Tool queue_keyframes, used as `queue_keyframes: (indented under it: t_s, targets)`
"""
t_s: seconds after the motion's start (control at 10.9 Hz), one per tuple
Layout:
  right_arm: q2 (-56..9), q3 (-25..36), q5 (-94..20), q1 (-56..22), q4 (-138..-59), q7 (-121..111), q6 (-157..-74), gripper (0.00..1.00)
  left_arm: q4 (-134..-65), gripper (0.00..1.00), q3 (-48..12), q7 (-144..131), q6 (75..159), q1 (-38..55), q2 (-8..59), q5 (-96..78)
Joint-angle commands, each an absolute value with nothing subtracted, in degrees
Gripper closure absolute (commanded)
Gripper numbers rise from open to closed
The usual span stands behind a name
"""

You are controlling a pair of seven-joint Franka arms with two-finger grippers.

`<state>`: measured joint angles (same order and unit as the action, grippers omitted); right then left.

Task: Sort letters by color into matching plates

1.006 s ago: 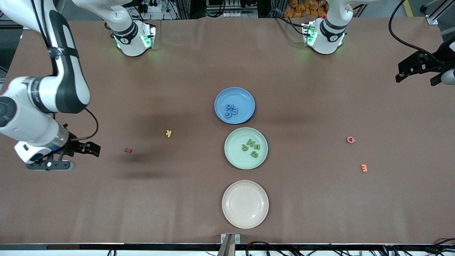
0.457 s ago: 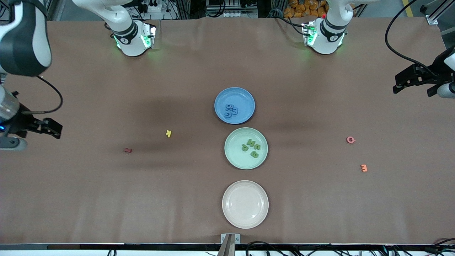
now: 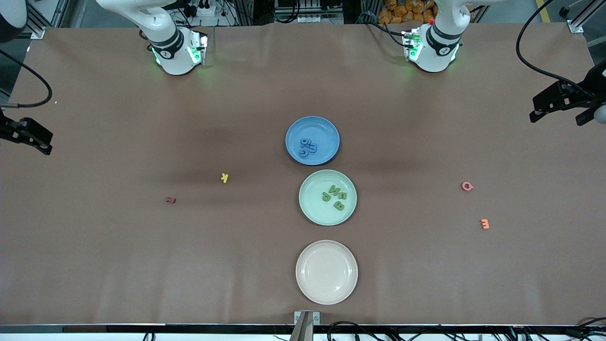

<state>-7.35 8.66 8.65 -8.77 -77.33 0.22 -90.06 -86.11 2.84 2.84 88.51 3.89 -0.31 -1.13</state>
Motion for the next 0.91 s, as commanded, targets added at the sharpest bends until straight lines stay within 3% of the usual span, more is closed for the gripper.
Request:
queue_keyframes:
  t_s: [0.0, 0.27, 0.46, 0.82]
  targets:
    - [-3.6, 8.3, 7.2, -9.2, -76.9, -0.2, -86.2, 0.0, -90.0, 0.0, 2.7, 1.6, 90.2, 3.3, -3.9, -0.4]
    - [-0.3, 8.4, 6.7, -9.3, -82.9, 0.2, -88.1, 0.0, -95.0, 0.0, 2.8, 1.3, 93.7, 3.2, -6.5, -0.3]
    - [0.7, 8.4, 6.7, -9.6, -87.3, 1.0, -90.7, 0.0, -93.9, 0.0, 2.8, 2.3, 93.7, 3.3, -5.8, 0.4]
    - [-1.0, 8.3, 6.3, -10.3, -87.8, 2.2, -91.1, 0.0, -91.9, 0.0, 3.1, 2.4, 93.7, 3.2, -4.8, 0.4]
